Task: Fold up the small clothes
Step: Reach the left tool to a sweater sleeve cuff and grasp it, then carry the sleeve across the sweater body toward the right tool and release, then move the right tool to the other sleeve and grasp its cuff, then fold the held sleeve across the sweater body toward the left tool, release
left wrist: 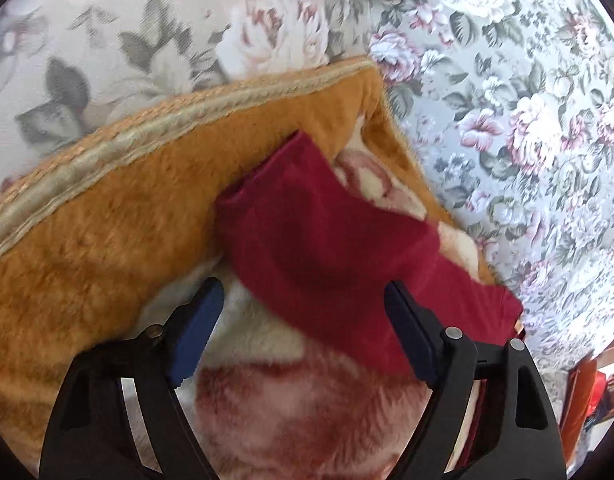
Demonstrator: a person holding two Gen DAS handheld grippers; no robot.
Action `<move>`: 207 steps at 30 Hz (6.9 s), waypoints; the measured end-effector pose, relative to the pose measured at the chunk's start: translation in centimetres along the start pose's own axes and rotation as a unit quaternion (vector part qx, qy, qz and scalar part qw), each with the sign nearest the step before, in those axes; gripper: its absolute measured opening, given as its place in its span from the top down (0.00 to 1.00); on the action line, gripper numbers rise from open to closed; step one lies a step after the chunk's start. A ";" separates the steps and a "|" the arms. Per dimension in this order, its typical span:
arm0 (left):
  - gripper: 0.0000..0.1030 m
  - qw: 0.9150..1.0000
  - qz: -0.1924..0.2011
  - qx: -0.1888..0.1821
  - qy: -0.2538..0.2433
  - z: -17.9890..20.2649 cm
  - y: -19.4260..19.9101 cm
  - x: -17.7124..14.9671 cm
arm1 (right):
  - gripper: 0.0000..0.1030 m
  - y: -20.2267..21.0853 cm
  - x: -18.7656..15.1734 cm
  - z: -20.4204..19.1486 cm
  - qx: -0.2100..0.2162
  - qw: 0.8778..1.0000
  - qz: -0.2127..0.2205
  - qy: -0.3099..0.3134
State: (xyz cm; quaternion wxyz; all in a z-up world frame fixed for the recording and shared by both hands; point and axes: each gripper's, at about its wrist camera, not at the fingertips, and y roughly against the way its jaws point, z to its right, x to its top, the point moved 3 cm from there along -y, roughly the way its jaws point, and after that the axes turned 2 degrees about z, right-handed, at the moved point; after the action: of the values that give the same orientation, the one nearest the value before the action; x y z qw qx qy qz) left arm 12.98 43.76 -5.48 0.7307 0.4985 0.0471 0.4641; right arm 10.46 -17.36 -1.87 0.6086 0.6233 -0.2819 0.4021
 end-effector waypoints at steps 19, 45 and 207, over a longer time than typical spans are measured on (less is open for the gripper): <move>0.95 0.974 0.139 -0.127 -0.124 16.4 3.9 -4.6 | 0.29 -0.6 -0.2 0.1 -0.004 1.000 -0.016 -0.009; 0.94 0.945 -0.065 -0.235 -0.220 30.4 -7.1 -27.4 | 0.29 -11.4 5.7 -1.8 0.273 0.921 -0.130 -0.244; 0.42 0.926 -0.132 -0.248 -0.252 42.5 -14.7 -27.9 | 0.65 -8.7 -0.1 1.3 0.127 0.988 -0.074 -0.041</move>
State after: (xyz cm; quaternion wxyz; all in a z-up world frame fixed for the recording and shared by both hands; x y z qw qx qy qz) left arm 29.09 -6.61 -6.58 0.8735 0.3912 -0.1893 0.2194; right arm 17.91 -17.76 -6.50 0.5406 0.7304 -0.2070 0.3625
